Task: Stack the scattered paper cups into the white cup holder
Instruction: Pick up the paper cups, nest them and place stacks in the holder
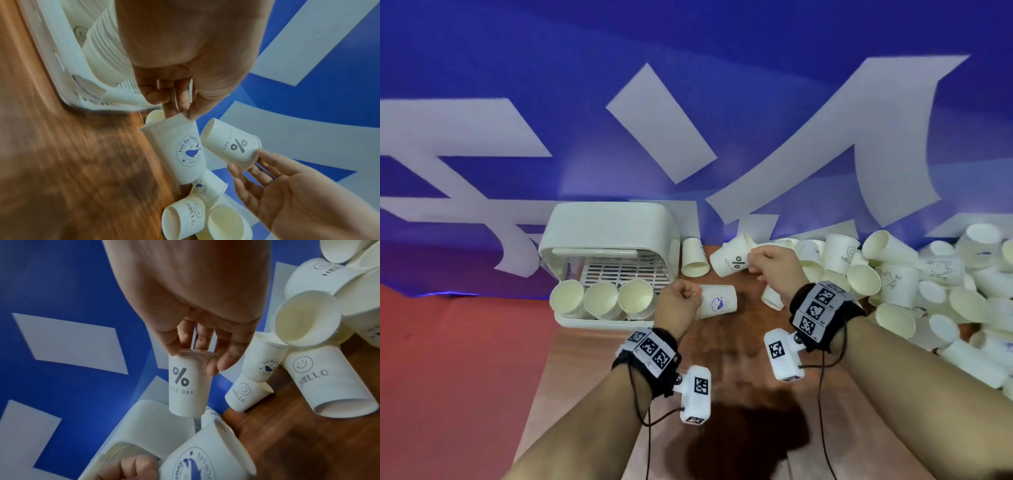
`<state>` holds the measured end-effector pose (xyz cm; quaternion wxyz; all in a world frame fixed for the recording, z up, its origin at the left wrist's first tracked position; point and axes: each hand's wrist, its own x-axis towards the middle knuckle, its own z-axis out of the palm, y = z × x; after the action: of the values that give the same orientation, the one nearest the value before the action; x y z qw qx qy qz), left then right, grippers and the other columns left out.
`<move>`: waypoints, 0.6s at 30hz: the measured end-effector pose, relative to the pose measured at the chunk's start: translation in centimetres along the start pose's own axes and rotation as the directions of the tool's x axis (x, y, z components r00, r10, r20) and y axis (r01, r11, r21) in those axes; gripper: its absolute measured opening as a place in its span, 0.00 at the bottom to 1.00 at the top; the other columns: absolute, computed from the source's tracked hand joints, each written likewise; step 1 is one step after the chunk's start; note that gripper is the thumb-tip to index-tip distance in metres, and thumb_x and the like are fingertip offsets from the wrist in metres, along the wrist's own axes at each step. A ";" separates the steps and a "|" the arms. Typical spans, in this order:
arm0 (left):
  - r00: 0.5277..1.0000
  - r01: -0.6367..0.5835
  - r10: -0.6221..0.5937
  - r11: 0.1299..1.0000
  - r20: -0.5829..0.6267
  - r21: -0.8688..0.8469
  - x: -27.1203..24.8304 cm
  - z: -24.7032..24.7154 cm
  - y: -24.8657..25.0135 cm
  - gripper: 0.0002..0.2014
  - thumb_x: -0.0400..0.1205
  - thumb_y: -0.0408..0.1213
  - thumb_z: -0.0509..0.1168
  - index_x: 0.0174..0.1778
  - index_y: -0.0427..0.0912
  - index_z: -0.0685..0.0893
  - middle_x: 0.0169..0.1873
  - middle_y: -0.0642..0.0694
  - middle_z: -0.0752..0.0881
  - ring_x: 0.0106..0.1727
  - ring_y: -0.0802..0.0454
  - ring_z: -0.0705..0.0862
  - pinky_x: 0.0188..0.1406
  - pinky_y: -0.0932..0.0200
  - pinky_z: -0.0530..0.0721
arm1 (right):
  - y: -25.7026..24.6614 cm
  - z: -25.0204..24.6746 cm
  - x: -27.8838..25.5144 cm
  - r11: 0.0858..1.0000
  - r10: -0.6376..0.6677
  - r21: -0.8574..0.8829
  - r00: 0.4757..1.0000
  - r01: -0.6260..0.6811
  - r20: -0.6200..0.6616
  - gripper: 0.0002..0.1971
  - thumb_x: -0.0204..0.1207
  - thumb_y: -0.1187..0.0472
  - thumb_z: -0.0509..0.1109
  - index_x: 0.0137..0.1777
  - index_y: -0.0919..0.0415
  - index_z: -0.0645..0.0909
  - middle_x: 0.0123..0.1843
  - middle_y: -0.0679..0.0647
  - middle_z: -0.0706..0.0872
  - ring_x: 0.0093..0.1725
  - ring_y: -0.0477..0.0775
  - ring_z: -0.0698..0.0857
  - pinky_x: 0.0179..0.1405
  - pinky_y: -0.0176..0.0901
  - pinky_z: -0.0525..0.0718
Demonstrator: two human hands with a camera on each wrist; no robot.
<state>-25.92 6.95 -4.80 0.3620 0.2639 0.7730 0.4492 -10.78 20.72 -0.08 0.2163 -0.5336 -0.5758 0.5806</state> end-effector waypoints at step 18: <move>0.955 -0.094 0.119 0.990 -0.270 0.106 -4.8 -19.6 -1.6 0.08 0.71 0.32 0.69 0.41 0.50 0.86 0.32 0.50 0.89 0.37 0.50 0.87 0.46 0.49 0.87 | -5.6 12.4 -6.6 0.911 -0.274 -0.225 0.917 0.344 0.291 0.12 0.79 0.51 0.70 0.35 0.53 0.87 0.37 0.48 0.89 0.41 0.49 0.85 0.47 0.47 0.82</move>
<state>-38.73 -7.15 1.93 0.2135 0.2564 0.8203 0.4644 -21.37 10.93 4.49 0.1557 -0.3811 -0.7504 0.5171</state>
